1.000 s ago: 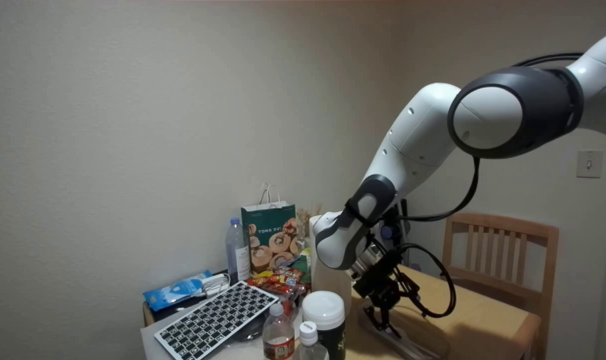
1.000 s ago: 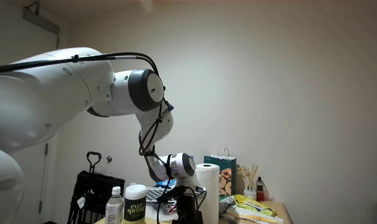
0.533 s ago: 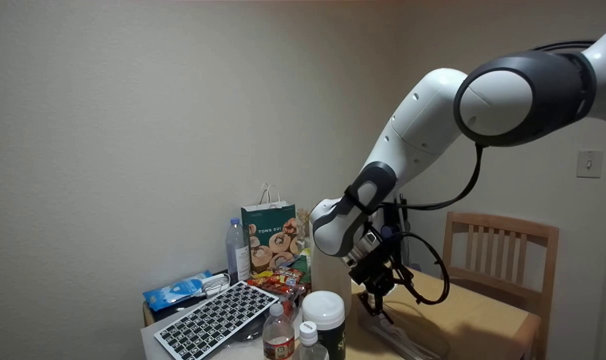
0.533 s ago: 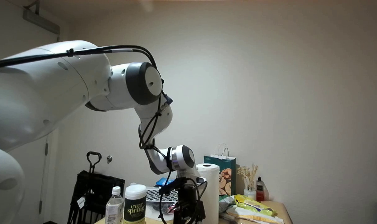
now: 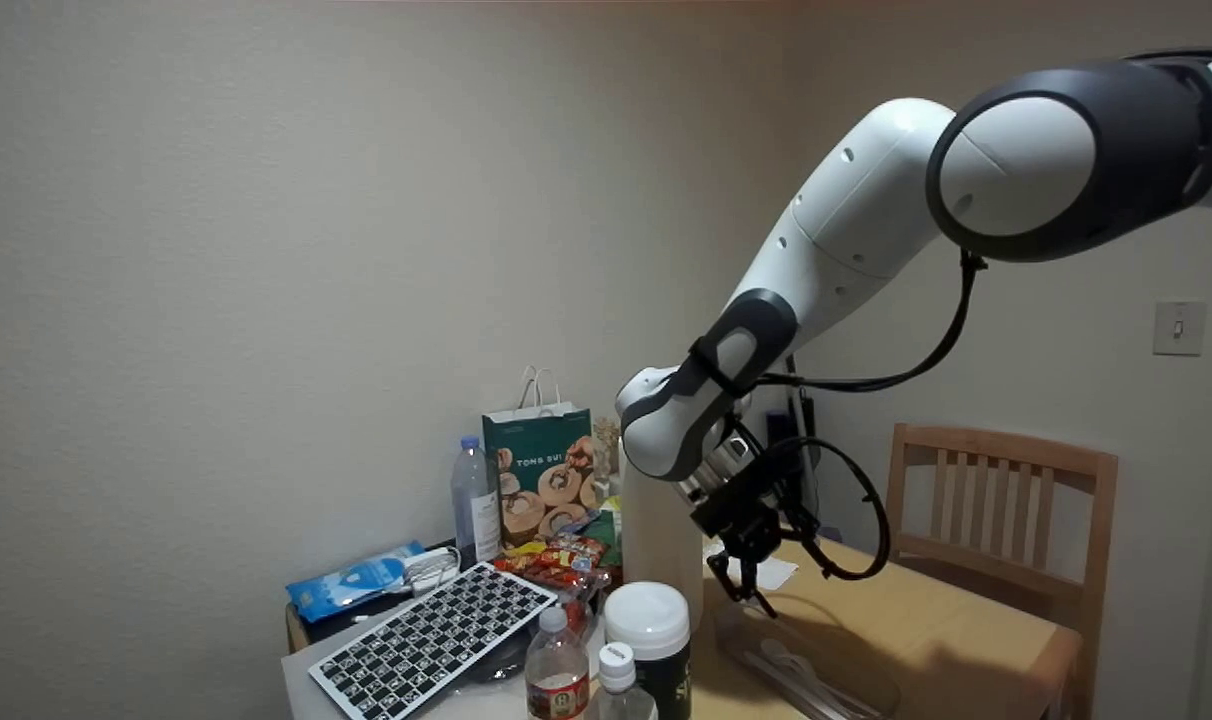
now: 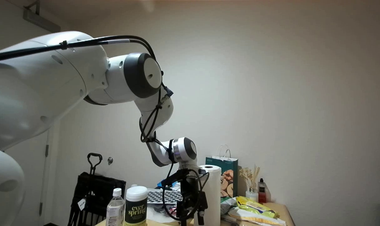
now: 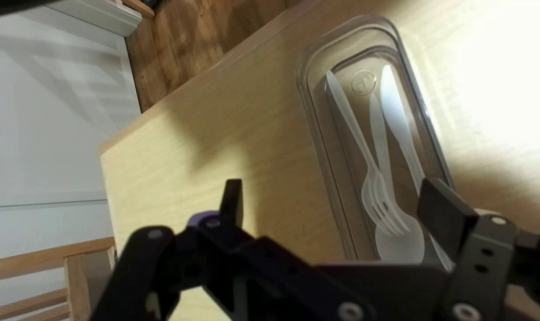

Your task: Put the plastic spoon and fork in the plastic container

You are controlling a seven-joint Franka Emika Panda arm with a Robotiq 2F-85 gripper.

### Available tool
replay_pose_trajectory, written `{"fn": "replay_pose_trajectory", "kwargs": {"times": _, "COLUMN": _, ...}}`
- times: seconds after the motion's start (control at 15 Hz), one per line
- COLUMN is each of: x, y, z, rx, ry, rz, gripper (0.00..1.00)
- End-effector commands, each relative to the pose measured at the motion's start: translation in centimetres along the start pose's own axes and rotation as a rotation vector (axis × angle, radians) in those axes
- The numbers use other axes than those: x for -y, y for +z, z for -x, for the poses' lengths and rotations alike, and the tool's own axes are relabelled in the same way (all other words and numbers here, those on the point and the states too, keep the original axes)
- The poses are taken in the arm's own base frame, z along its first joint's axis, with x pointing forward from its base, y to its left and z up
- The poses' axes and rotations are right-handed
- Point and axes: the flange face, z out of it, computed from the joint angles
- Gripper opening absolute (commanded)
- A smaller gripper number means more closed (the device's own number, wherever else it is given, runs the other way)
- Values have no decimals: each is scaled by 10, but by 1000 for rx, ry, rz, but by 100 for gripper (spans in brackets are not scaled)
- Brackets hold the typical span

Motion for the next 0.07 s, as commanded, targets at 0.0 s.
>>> {"fn": "replay_pose_trajectory", "kwargs": {"times": 0.0, "x": 0, "y": 0, "z": 0, "rx": 1, "ry": 0, "rz": 0, "gripper": 100}}
